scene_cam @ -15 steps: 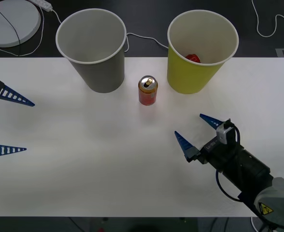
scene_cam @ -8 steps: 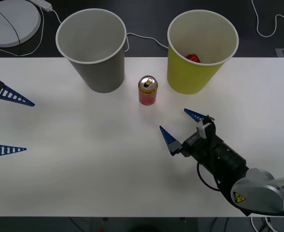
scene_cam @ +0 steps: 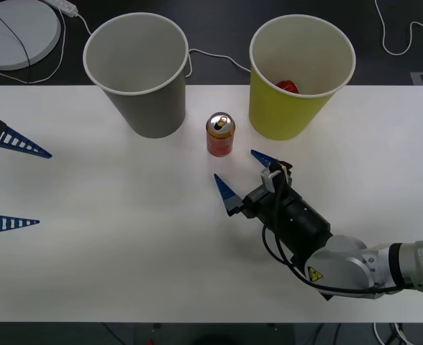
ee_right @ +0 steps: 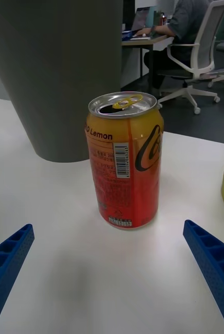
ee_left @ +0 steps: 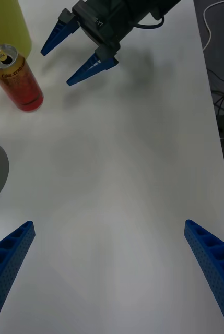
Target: Put the can into the green bin and the plastic bottle into the gray bin
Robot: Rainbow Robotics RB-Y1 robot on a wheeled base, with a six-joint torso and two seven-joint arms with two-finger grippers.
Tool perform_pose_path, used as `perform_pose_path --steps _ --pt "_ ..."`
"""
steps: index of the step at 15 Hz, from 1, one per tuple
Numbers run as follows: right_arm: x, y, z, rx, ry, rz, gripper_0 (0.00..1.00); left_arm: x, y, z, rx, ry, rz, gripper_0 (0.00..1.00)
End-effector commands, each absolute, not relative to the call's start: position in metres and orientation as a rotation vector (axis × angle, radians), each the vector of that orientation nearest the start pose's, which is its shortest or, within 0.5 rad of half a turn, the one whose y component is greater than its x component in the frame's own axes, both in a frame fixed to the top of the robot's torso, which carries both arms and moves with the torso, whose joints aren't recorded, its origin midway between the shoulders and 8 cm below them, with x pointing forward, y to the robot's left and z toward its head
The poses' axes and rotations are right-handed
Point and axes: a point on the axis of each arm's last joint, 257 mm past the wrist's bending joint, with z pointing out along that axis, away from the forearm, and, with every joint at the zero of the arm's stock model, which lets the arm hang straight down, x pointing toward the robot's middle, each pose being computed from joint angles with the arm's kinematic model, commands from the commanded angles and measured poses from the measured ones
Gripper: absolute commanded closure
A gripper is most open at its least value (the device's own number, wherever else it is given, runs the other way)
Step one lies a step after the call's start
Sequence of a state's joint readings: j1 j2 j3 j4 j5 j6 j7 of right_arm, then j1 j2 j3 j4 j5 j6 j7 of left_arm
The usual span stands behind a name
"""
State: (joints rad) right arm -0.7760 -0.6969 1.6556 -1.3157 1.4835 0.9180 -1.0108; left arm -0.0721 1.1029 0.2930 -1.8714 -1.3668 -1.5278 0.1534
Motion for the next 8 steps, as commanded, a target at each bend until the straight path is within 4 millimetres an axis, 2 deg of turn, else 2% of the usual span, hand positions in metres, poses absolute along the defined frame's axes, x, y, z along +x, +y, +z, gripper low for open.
perform_pose_path --steps 1,8 --pt "0.517 -0.059 -0.267 -0.56 1.444 0.341 0.0 0.357 0.297 -0.119 1.825 1.561 -0.24 0.0" --pt "0.54 -0.037 -0.26 -0.545 1.441 0.325 0.0 0.357 0.297 -0.119 1.825 1.561 -0.24 0.0"
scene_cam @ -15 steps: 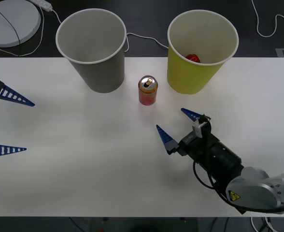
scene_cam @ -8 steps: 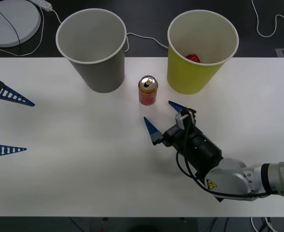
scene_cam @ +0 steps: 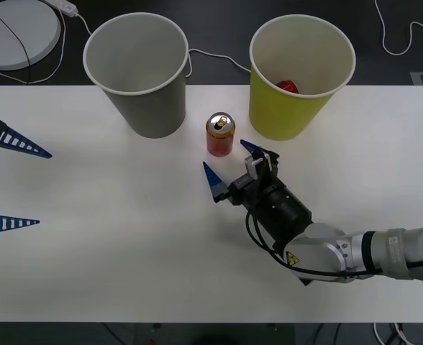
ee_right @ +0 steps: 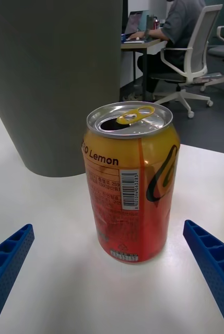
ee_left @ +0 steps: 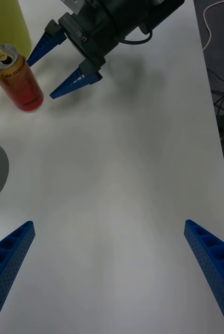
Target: Put the can into the green bin and the plastic bottle into the gray bin
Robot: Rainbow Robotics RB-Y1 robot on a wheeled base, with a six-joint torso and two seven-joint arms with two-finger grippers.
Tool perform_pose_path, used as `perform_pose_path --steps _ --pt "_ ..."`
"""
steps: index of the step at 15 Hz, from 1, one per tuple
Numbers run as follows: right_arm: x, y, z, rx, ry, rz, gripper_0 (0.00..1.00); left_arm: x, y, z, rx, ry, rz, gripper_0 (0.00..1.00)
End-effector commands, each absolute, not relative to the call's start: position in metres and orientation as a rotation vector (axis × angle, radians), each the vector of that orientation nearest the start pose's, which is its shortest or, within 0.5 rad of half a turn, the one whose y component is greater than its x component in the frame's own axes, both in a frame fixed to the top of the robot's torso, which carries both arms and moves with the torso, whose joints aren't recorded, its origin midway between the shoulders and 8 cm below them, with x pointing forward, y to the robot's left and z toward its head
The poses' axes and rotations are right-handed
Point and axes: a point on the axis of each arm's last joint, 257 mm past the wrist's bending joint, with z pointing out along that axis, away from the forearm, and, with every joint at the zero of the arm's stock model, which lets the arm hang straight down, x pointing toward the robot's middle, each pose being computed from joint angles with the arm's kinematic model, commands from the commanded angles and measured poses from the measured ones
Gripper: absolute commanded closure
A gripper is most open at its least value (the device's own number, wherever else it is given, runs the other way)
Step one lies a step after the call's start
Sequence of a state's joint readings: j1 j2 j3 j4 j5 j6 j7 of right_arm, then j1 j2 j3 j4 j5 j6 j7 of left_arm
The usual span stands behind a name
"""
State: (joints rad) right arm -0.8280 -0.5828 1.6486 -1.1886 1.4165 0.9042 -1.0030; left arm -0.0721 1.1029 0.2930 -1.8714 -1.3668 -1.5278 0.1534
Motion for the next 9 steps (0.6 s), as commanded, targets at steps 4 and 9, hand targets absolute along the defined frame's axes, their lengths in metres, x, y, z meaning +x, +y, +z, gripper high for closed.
perform_pose_path --steps 4,9 --pt "0.559 -0.028 -0.256 -0.543 1.451 0.305 0.0 0.357 0.297 -0.119 1.825 1.561 -0.24 0.0" --pt "0.574 -0.015 -0.254 -0.535 1.464 0.291 0.0 0.357 0.297 -0.119 1.825 1.561 -0.24 0.0"
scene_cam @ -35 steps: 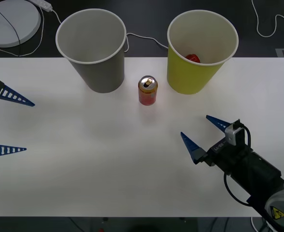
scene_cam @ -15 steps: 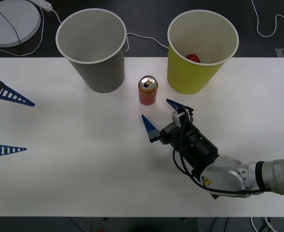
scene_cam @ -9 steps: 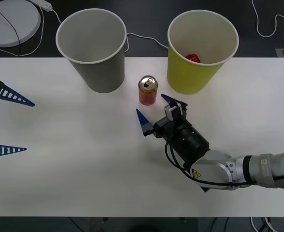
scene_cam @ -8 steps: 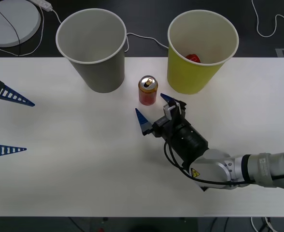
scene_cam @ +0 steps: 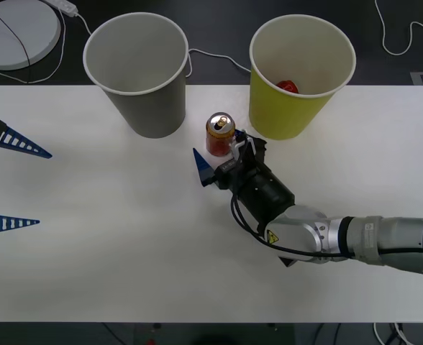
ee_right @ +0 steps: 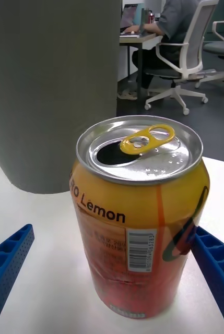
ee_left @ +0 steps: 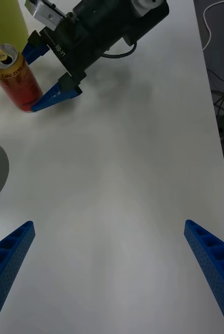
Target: Put the can into the green bin and the plastic bottle into the gray bin
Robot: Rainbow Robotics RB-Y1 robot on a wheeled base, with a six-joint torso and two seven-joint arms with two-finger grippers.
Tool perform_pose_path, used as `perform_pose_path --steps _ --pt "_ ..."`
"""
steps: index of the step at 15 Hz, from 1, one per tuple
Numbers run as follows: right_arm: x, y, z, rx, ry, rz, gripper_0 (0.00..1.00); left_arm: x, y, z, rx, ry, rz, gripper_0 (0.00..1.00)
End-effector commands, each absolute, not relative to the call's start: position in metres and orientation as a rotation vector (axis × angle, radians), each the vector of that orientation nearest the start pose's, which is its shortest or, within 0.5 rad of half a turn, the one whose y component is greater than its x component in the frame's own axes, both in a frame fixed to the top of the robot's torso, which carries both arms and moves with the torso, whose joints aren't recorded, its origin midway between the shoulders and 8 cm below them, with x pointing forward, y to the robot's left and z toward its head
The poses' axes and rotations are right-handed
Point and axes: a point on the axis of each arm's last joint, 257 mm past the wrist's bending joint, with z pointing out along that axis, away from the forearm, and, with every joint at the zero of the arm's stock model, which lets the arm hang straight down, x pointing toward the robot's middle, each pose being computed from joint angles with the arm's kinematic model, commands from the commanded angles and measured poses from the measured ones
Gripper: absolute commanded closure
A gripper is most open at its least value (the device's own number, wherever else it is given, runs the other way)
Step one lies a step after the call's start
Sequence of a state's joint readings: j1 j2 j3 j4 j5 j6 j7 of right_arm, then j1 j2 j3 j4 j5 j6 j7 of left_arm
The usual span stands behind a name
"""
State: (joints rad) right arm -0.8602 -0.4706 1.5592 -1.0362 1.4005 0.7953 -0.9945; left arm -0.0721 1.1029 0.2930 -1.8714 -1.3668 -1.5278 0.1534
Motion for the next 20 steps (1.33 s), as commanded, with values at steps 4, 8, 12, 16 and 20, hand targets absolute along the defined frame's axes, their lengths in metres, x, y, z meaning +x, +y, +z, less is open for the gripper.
perform_pose_path --steps 4,8,12,16,20 --pt "0.581 -0.006 -0.252 -0.539 1.474 0.291 0.0 0.357 0.297 -0.119 1.825 1.561 -0.24 0.0" --pt "0.588 -0.006 -0.251 -0.535 1.476 0.273 0.0 0.357 0.297 -0.119 1.825 1.561 -0.24 0.0" --pt "0.589 -0.006 -0.25 -0.54 1.47 0.264 0.65 0.357 0.297 -0.119 1.825 1.561 -0.24 0.0" --pt "0.589 -0.006 -0.249 -0.543 1.467 0.26 1.0 0.357 0.297 -0.119 1.825 1.561 -0.24 0.0" --pt "0.588 -0.006 -0.25 -0.553 1.463 0.258 1.0 0.357 0.297 -0.119 1.825 1.561 -0.24 0.0"
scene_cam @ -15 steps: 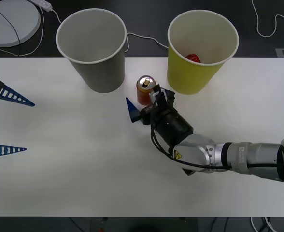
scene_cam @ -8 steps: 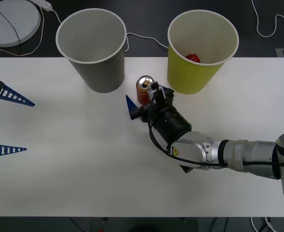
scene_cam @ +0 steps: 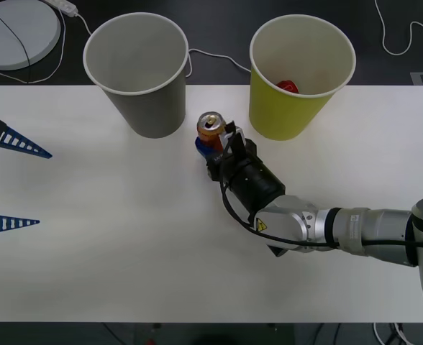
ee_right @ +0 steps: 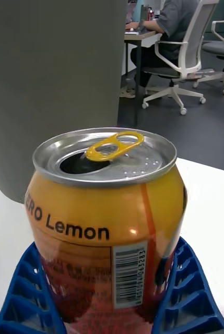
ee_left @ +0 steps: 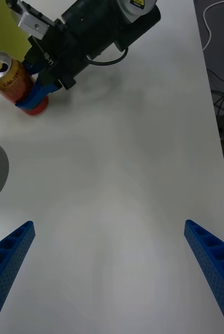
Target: Put the can into the green bin and the plastic bottle into the gray bin
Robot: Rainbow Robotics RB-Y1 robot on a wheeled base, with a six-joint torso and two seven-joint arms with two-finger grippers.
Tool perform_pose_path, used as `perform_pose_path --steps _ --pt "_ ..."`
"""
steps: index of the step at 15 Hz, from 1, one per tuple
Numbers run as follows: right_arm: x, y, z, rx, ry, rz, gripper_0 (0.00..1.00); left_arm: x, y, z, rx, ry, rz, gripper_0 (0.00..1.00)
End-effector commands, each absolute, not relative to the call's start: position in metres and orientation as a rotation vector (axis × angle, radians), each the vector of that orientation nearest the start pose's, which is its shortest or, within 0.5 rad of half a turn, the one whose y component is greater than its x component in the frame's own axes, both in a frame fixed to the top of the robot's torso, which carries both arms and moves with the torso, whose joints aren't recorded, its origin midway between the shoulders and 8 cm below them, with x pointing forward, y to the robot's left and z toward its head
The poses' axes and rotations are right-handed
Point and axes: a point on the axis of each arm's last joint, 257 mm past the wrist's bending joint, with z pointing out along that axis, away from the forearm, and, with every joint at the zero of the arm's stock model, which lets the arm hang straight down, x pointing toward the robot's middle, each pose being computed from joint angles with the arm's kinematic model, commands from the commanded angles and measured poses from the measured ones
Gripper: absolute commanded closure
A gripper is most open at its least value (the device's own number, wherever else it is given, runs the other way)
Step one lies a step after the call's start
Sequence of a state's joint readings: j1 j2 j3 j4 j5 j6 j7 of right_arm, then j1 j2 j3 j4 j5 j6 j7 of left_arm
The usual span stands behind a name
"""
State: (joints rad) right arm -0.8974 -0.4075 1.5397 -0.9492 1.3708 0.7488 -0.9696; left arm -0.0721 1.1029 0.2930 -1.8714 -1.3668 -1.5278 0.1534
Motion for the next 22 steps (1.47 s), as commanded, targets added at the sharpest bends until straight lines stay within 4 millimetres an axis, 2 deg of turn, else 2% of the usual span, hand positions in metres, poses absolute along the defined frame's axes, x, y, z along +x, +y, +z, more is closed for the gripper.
perform_pose_path --steps 1,4,7,11,14,18,22 --pt "0.588 -0.005 -0.249 -0.553 1.462 0.26 1.0 0.357 0.297 -0.119 1.825 1.561 -0.24 0.0" --pt "0.58 -0.006 -0.247 -0.575 1.465 0.289 1.0 0.357 0.297 -0.119 1.825 1.561 -0.24 0.0" --pt "0.565 -0.011 -0.243 -0.702 1.468 0.312 1.0 0.357 0.297 -0.119 1.825 1.561 -0.24 0.0" --pt "0.527 -0.026 -0.239 -0.892 1.489 0.357 1.0 0.357 0.297 -0.119 1.825 1.561 -0.24 0.0" --pt "0.493 -0.045 -0.235 -1.0 1.521 0.384 1.0 0.357 0.297 -0.119 1.825 1.561 -0.24 0.0" --pt "0.449 -0.081 -0.219 -1.106 1.578 0.397 1.0 0.357 0.297 -0.119 1.825 1.561 -0.24 0.0" --pt "0.425 -0.12 -0.197 -1.168 1.659 0.37 1.0 0.357 0.297 -0.119 1.825 1.561 -0.24 0.0"
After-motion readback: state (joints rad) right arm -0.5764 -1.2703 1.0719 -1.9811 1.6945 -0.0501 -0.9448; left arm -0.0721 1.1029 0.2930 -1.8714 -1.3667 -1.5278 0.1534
